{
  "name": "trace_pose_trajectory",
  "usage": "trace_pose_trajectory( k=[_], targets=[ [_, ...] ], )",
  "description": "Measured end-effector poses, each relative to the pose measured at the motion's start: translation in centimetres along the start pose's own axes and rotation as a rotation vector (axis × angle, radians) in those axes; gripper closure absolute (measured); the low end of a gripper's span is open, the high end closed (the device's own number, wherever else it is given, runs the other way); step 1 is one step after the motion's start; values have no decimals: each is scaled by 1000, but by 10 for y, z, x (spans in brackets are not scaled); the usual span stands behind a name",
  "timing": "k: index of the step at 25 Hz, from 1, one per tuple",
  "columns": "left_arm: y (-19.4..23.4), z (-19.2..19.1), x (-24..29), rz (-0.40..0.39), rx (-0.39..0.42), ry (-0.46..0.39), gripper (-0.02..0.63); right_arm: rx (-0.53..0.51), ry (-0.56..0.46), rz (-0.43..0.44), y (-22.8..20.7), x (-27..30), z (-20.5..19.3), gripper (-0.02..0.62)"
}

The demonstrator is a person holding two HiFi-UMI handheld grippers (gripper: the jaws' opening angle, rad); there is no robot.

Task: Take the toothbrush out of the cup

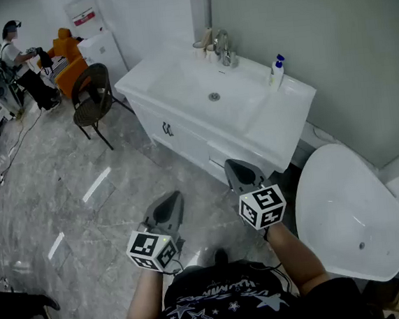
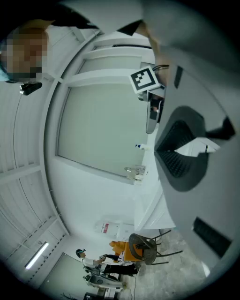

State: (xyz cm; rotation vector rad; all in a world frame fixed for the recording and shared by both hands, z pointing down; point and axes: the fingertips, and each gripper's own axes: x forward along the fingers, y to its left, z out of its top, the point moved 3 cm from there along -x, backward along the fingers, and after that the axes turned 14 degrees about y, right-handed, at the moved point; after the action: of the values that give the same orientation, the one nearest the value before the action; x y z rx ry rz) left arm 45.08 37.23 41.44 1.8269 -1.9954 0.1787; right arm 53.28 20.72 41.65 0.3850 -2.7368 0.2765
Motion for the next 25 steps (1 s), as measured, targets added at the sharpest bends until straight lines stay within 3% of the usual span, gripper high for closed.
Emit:
trace_pose_trajectory(
  k=[4,9,14,19,25],
  targets=[
    [4,3,6,-4,11,9,588,-10,9,0,-4,4,2,581],
    [4,7,6,-61,-41,-40,588,-41,32,1,-2,6,-2,581],
    [5,5,8,-29,-32,-22,588,-37,15,7,-7,4,-2,581],
    [9,1,4,1,-31,-7,588,36,7,43,-8,14,-8,581],
    [30,2,1,34,-44,-7,588,-2,31,67,7,35,-8,581]
  ],
)
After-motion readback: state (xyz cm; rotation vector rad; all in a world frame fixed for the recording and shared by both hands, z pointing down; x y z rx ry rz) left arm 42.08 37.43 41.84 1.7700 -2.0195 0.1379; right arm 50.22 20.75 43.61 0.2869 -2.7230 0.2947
